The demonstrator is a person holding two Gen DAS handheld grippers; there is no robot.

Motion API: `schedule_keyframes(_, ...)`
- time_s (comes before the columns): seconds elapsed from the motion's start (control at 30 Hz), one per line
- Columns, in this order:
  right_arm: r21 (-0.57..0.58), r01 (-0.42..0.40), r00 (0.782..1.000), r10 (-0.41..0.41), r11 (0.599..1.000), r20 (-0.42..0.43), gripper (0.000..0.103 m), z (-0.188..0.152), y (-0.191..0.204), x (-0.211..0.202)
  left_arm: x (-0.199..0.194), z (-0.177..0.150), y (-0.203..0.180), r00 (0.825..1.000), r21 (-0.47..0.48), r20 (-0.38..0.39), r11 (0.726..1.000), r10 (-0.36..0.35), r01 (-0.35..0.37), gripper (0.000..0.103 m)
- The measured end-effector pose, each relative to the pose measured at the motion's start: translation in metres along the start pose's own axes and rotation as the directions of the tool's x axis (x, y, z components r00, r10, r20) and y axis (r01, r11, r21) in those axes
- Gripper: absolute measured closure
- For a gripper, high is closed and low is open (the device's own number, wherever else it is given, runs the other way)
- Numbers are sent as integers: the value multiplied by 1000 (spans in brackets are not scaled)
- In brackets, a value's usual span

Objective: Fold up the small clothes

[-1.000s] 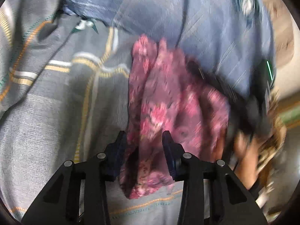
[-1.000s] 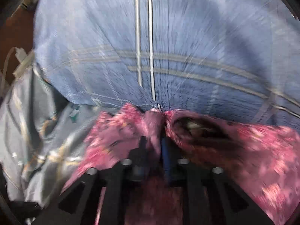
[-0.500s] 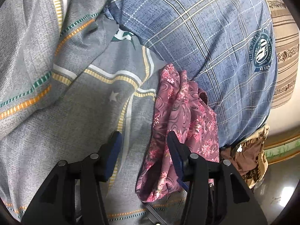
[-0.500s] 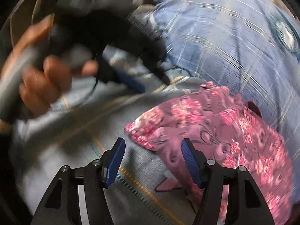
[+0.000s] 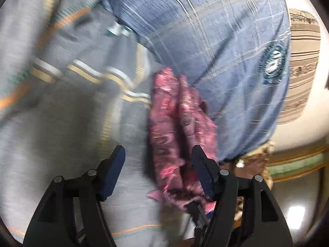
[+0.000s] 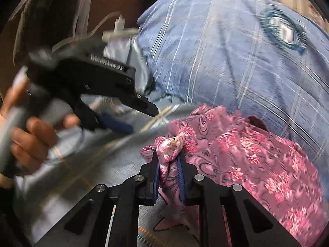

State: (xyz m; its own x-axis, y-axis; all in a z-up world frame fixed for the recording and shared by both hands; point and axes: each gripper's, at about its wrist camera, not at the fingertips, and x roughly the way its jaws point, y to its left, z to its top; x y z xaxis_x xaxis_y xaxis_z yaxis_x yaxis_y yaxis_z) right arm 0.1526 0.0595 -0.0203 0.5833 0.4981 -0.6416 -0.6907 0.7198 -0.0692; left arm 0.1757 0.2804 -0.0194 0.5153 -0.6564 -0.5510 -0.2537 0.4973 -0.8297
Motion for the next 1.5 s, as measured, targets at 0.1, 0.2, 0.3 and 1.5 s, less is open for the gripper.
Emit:
schedule_keyframes(0.1, 49, -28, 1000, 28, 998, 9, 88, -6, -8, -11, 22, 1, -14, 997, 9, -57, 999, -46, 47, 31)
schedule_keyframes(0.2, 77, -39, 999, 38, 996, 12, 88, -12, -15, -15, 59, 9, -24, 990, -23, -136, 1000, -25, 22, 30)
schedule_keyframes(0.3, 121, -65, 998, 64, 991, 13, 88, -14, -23, -16, 90, 16, -27, 976, -53, -217, 998, 3, -15, 31)
schedule_keyframes(1.5, 818, -201, 961, -54, 539, 272, 88, -178, -285, -152, 332, -152, -305, 902, 530, -164, 807, 400, -261, 85)
